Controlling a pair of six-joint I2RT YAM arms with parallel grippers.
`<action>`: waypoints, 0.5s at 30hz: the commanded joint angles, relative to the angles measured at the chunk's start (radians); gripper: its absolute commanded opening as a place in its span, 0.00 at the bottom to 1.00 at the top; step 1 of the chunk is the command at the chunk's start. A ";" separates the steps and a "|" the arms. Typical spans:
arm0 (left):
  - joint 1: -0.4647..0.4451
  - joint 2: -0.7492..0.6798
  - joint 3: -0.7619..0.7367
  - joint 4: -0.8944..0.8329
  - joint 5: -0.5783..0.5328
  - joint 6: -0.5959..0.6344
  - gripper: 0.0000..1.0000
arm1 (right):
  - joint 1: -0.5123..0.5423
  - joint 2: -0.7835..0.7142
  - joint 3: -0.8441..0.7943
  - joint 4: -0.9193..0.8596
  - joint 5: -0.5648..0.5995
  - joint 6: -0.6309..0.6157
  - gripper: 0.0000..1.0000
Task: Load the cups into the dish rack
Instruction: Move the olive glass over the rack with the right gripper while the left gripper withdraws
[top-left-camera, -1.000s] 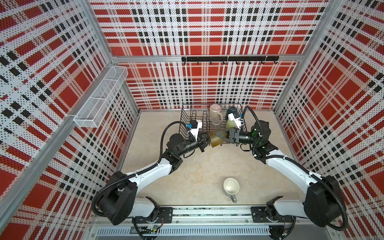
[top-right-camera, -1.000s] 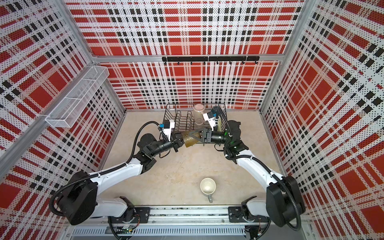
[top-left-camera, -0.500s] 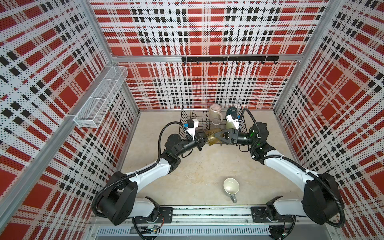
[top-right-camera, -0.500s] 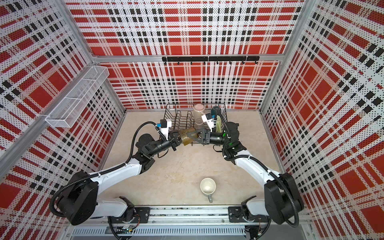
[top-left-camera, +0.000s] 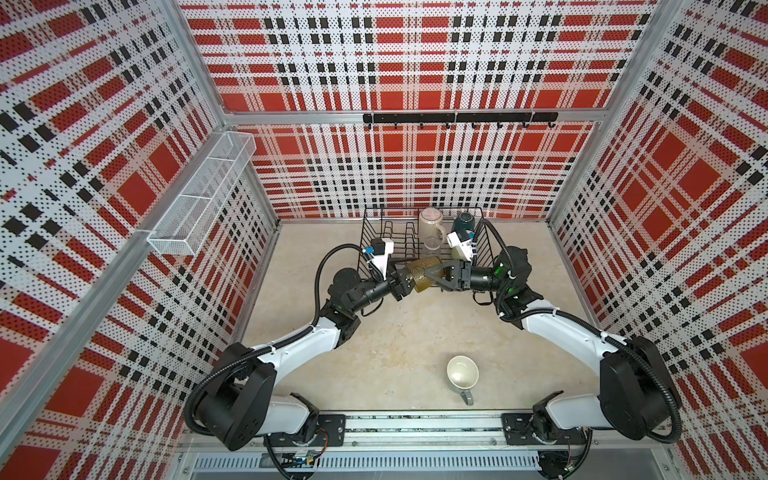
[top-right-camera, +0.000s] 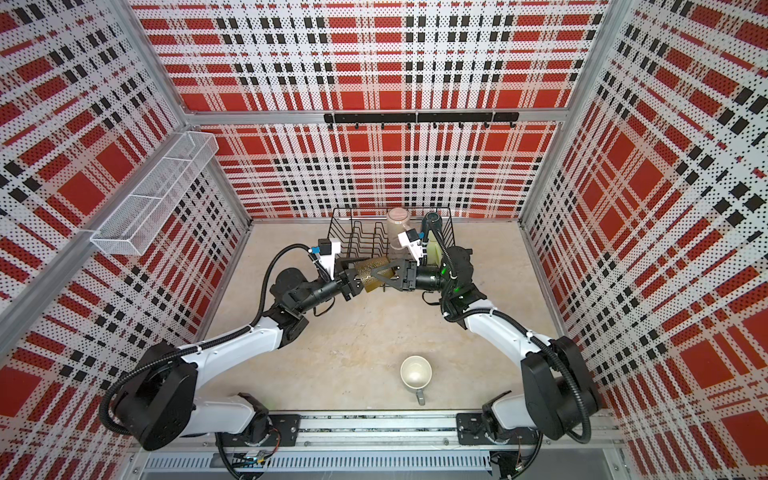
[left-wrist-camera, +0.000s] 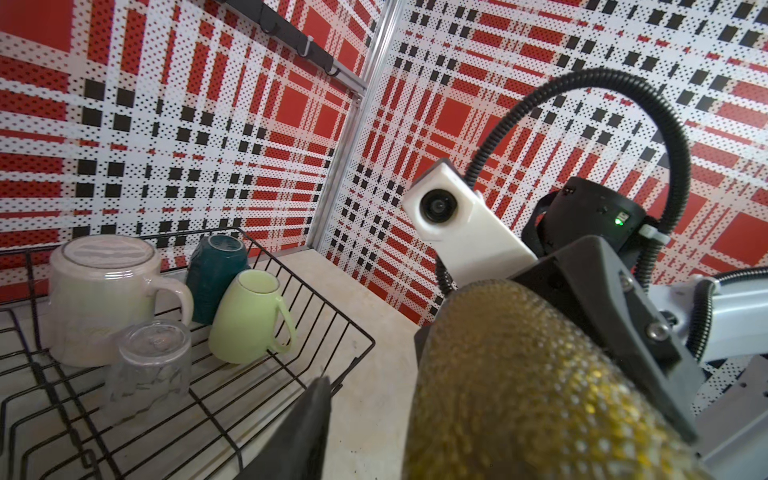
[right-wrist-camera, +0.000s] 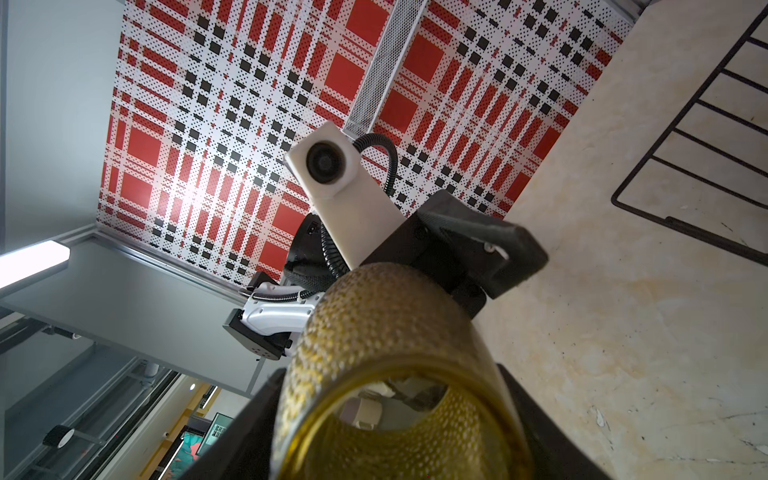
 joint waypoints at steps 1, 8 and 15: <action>0.037 -0.047 -0.034 0.002 -0.047 0.005 0.57 | -0.046 0.008 0.040 -0.090 -0.008 -0.101 0.59; 0.139 -0.173 -0.119 -0.089 -0.154 0.010 0.62 | -0.158 0.059 0.262 -0.863 0.275 -0.740 0.58; 0.131 -0.289 -0.171 -0.203 -0.206 0.073 0.62 | -0.159 0.201 0.378 -1.087 0.733 -0.962 0.57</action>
